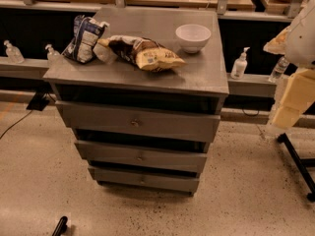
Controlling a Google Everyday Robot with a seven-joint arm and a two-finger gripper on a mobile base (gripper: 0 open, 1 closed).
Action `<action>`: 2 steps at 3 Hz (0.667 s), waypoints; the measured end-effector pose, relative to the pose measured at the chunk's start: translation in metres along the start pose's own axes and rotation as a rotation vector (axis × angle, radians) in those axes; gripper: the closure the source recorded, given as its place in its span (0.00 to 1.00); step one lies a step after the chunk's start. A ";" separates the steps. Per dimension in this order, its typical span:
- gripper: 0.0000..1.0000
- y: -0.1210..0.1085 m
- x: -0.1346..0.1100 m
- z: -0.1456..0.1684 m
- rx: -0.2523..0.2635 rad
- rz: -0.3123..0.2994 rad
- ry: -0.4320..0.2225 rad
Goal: Open bottom drawer
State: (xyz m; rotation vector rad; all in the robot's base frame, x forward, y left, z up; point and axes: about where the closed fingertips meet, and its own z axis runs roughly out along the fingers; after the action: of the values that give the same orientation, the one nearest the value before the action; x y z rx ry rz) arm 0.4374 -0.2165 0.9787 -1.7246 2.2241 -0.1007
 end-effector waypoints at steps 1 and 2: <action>0.00 0.001 -0.001 -0.006 0.006 -0.011 -0.012; 0.00 0.013 -0.001 0.044 -0.077 -0.031 -0.059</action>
Offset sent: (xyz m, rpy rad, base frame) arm -0.0045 0.0239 -0.1823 0.1396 0.2797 0.1319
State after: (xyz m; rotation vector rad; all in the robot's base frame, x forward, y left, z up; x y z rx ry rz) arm 0.4384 -0.2062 0.9336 -1.7782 2.1860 0.0289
